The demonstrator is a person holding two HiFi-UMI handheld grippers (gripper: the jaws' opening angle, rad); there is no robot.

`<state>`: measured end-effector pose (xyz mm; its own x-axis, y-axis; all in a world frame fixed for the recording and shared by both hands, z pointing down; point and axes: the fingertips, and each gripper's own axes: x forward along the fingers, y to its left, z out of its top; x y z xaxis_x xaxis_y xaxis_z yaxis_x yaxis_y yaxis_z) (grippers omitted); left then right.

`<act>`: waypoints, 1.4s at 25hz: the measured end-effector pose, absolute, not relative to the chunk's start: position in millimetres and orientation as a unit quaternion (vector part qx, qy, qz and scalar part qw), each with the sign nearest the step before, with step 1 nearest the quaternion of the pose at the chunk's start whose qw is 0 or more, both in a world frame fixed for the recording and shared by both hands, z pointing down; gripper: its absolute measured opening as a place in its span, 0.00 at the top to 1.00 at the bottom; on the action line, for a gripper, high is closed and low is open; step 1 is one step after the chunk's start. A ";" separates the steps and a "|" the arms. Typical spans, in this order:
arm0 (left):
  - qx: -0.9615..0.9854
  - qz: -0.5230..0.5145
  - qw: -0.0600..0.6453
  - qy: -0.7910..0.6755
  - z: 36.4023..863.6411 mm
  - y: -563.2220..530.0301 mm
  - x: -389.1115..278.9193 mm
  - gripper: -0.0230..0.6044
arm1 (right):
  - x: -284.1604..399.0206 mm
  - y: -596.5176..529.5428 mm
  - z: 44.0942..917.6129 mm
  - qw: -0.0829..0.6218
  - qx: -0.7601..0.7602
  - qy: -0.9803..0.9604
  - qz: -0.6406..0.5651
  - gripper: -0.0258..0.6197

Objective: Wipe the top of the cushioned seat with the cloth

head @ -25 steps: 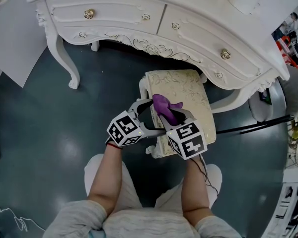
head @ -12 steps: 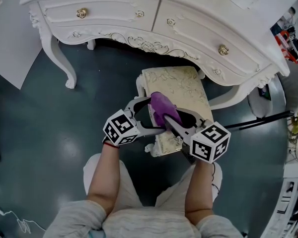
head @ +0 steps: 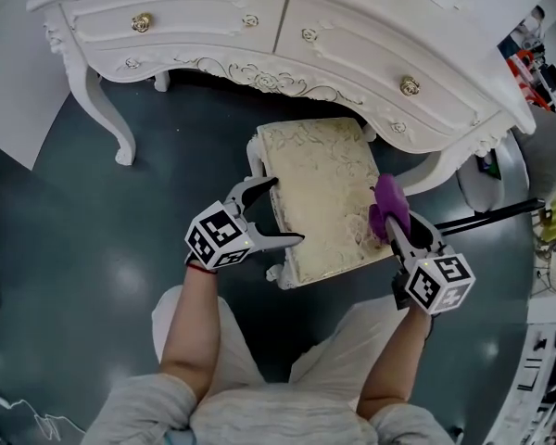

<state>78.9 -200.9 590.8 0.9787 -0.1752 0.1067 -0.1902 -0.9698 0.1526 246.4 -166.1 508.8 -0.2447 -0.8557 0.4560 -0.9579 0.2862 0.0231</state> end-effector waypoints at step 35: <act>0.992 0.042 0.080 -0.088 590.1 -200.9 79.3 0.12 | 254.3 -145.3 566.5 0.322 0.616 -0.713 0.090 0.81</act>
<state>79.3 -200.9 590.1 0.9812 -0.1672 0.0964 -0.1804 -0.9719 0.1512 254.3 -145.3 566.5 -0.0320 -0.8204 0.5709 -0.9369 0.2236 0.2688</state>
